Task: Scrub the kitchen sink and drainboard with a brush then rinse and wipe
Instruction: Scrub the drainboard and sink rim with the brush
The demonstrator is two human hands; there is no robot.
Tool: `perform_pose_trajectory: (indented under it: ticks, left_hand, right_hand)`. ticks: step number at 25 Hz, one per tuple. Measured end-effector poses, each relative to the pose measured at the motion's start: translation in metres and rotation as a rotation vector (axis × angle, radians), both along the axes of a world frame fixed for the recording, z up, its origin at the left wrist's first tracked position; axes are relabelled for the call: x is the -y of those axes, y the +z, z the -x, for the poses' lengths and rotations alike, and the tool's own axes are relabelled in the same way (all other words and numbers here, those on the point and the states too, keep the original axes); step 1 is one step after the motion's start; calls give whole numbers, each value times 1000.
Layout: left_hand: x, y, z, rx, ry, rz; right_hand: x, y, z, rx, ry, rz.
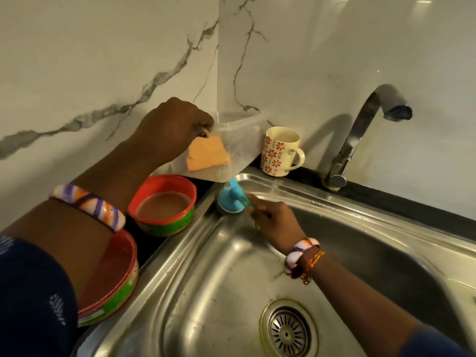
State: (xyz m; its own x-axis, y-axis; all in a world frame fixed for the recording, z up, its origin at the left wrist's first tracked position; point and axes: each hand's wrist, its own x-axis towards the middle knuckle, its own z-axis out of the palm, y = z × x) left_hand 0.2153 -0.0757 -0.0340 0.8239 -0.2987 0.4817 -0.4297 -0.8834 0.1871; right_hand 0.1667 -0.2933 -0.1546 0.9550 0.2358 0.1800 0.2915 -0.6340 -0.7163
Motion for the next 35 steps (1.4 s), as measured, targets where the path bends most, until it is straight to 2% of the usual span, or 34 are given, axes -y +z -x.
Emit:
perform_pose_trajectory:
  ticks: [2, 5, 11, 14, 16, 20, 23, 26, 28, 31, 35]
  left_hand:
    - [3, -2, 3, 21, -9, 15]
    - [4, -5, 9, -39, 27, 26]
    - [11, -26, 16, -152, 126, 12]
    - [16, -36, 29, -155, 159, -34]
    - [20, -35, 40, -135, 186, -74]
    - [32, -41, 78, -98, 152, -82]
    - [29, -55, 113, -77, 99, -229]
    - [20, -57, 162, -102, 145, -221]
    - [12, -61, 197, -149, 214, -201]
    - [-2, -76, 254, -199, 320, -165]
    - [-15, -94, 322, -223, 610, 97]
  right_hand:
    - [2, -1, -7, 63, -32, 129]
    - [34, 13, -17, 52, -306, 367]
    - [175, 42, 70, -106, -803, 443]
    - [202, 55, 91, -140, -961, 366]
    - [183, 50, 82, -102, -885, 283]
    - [101, 27, 46, -57, -596, 185]
    - [40, 19, 18, -93, -428, 169]
    - [-7, 1, 32, -246, -143, 316]
    - [-24, -10, 54, -268, 0, 416]
    - [-35, 3, 87, -160, 108, 447]
    - [-50, 35, 159, 200, 201, 538]
